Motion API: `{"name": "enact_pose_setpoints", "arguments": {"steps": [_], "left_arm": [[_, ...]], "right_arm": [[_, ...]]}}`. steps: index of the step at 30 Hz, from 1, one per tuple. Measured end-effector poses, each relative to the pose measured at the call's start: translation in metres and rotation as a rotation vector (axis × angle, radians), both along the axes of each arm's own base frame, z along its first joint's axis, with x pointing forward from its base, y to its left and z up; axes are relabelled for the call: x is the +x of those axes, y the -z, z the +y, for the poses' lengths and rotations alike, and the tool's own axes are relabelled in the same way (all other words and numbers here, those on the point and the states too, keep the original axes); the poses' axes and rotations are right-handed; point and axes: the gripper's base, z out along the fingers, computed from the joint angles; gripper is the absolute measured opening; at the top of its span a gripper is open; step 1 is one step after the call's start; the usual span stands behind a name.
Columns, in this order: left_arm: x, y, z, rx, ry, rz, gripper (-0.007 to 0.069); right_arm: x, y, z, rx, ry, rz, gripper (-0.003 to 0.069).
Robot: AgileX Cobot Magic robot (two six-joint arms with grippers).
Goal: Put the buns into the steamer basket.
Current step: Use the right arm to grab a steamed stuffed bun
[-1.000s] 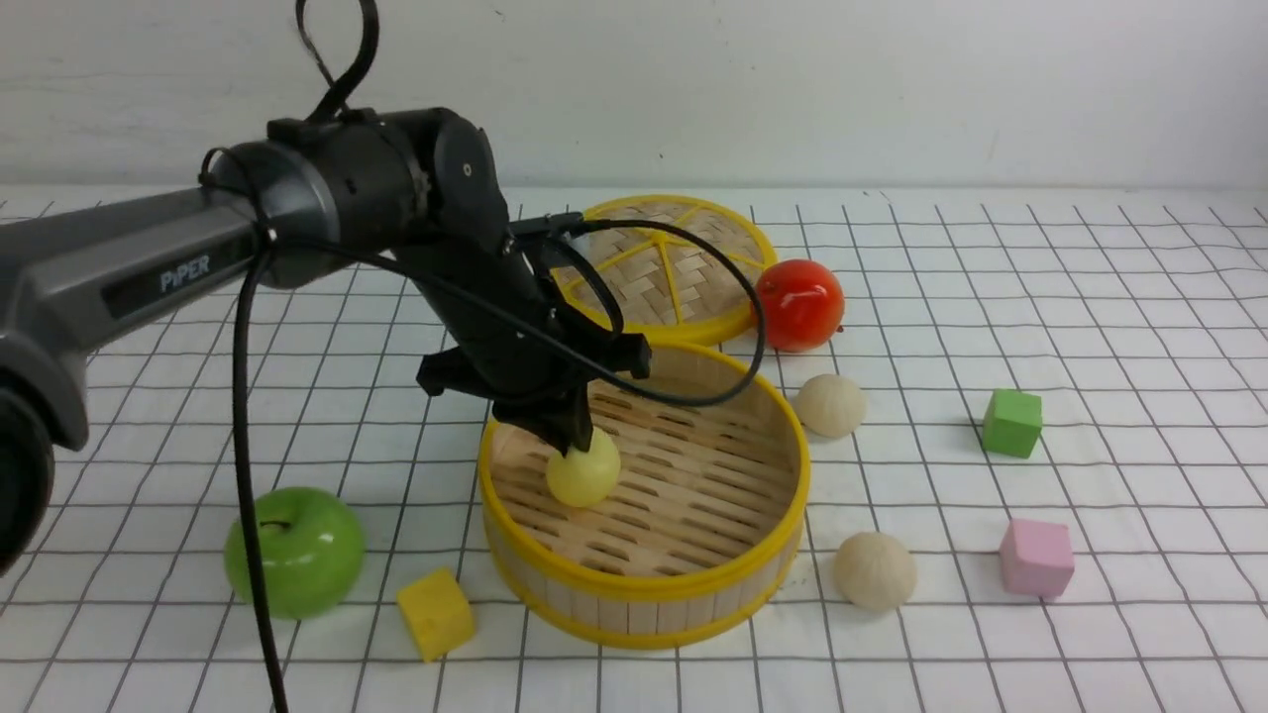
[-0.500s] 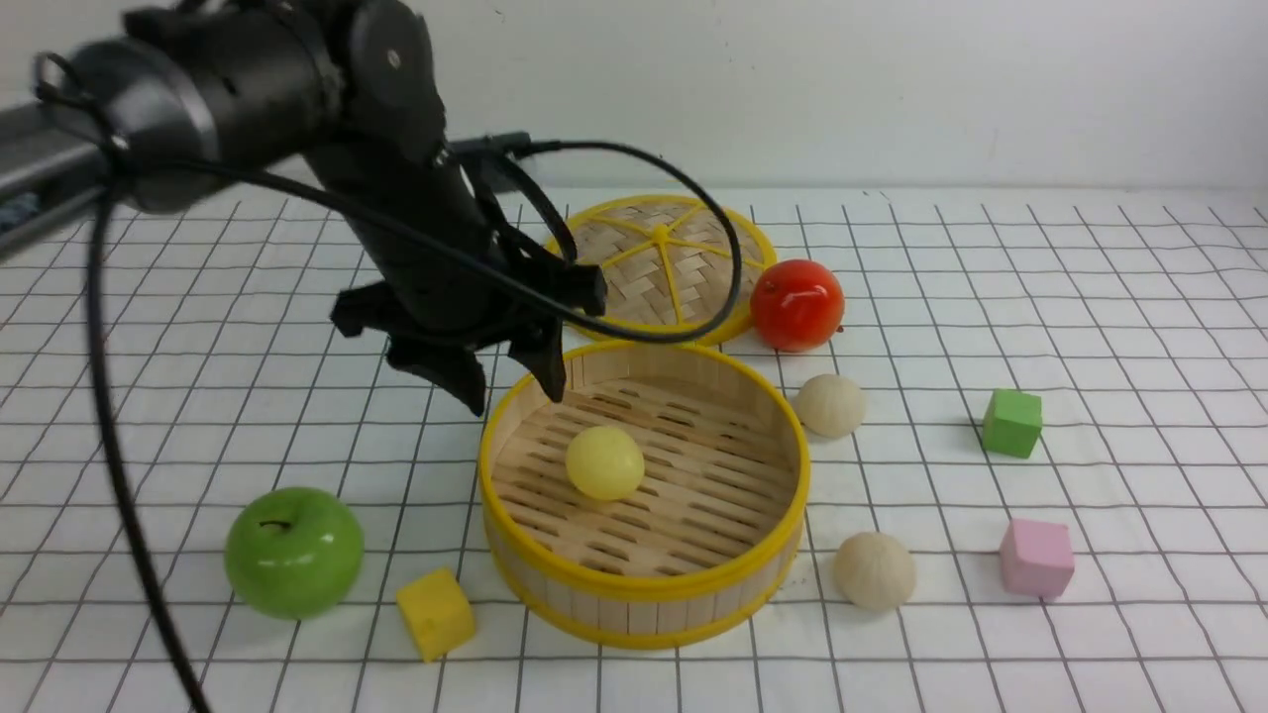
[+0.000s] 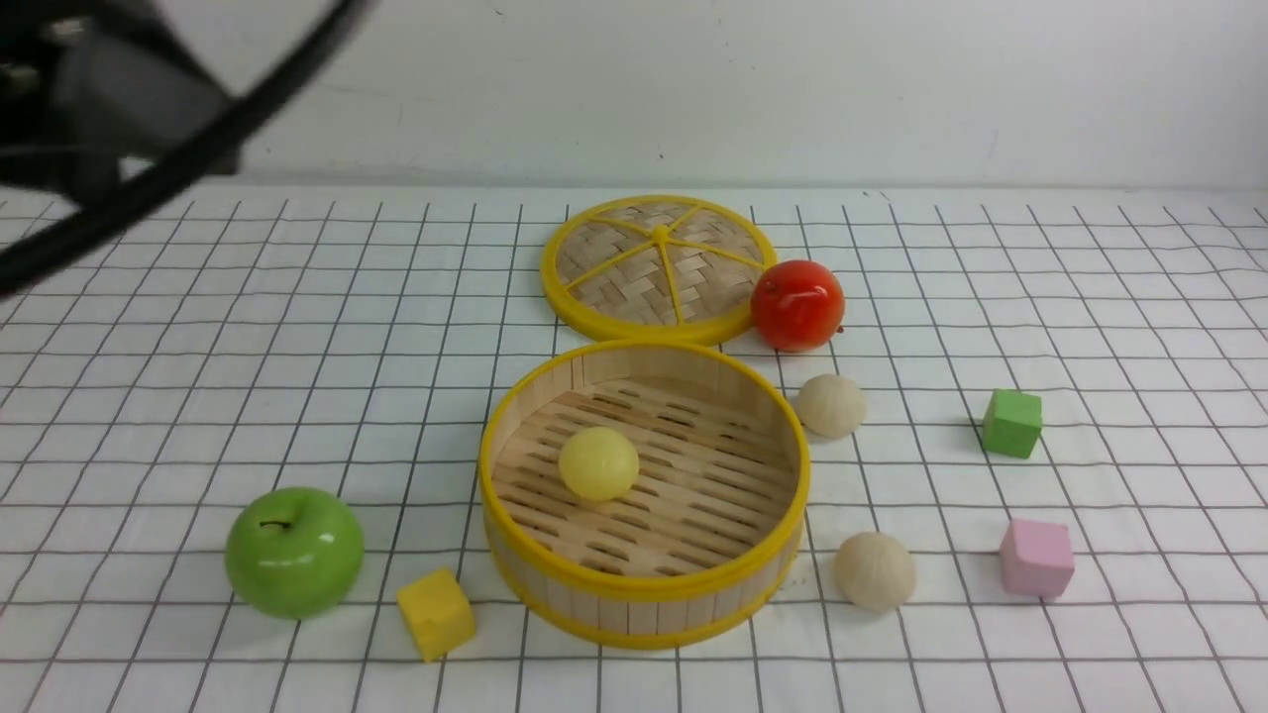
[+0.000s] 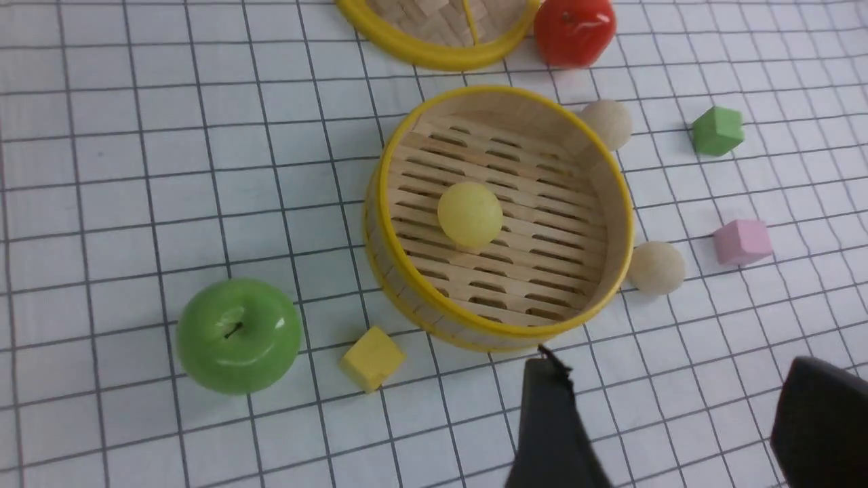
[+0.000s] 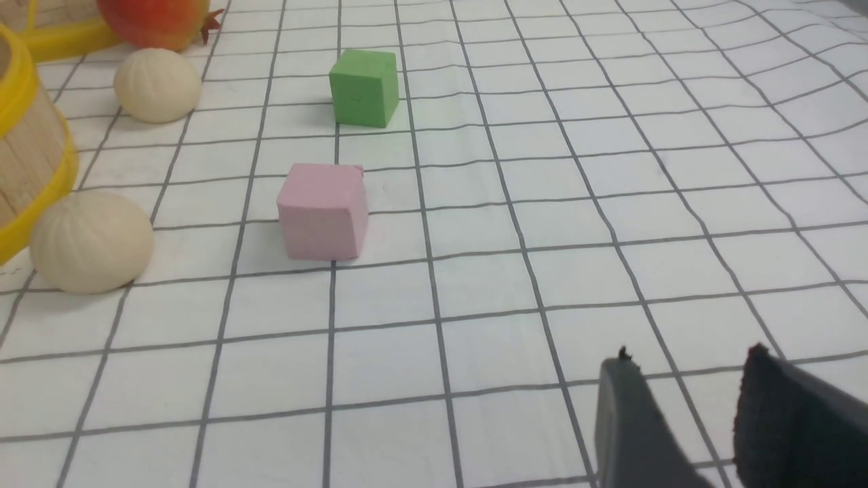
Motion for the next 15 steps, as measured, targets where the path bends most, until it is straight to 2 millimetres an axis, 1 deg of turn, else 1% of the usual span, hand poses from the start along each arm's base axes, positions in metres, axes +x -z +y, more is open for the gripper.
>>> {"name": "enact_pose_setpoints", "arguments": {"steps": [1, 3, 7, 8, 9, 10, 11, 13, 14, 15], "left_arm": [[-0.013, 0.005, 0.005, -0.001, -0.001, -0.005, 0.0405], [-0.055, 0.020, 0.023, -0.014, -0.005, -0.041, 0.0361], [-0.100, 0.070, 0.044, -0.041, -0.044, -0.036, 0.0273], [-0.107, 0.084, 0.048, -0.061, -0.064, -0.040, 0.0246], [-0.111, 0.086, 0.049, -0.077, -0.070, -0.051, 0.0234], [-0.122, 0.107, 0.054, -0.110, -0.096, -0.044, 0.0188], [-0.122, 0.112, 0.054, -0.110, -0.099, -0.035, 0.0182], [-0.134, 0.138, 0.058, -0.143, -0.111, -0.020, 0.0092], [-0.136, 0.145, 0.059, -0.144, -0.110, -0.012, 0.0058], [-0.136, 0.147, 0.058, -0.141, -0.110, -0.007, 0.0051]], "right_arm": [[0.000, 0.000, 0.000, 0.000, 0.000, 0.000, 0.0241], [0.000, 0.000, 0.000, 0.000, 0.000, 0.000, 0.0241], [0.000, 0.000, 0.000, 0.001, 0.000, 0.000, 0.0241], [0.000, 0.000, 0.000, 0.001, 0.000, 0.000, 0.0241], [0.000, 0.000, 0.000, 0.001, 0.000, 0.000, 0.0241], [0.000, 0.000, 0.000, 0.002, 0.000, 0.000, 0.0241], [0.000, 0.000, 0.000, 0.002, 0.000, 0.000, 0.0241], [0.000, 0.000, 0.000, 0.002, 0.000, 0.000, 0.0241], [0.000, 0.000, 0.000, 0.002, 0.000, 0.000, 0.0241], [0.000, 0.000, 0.000, 0.002, 0.000, 0.000, 0.0241]]}}
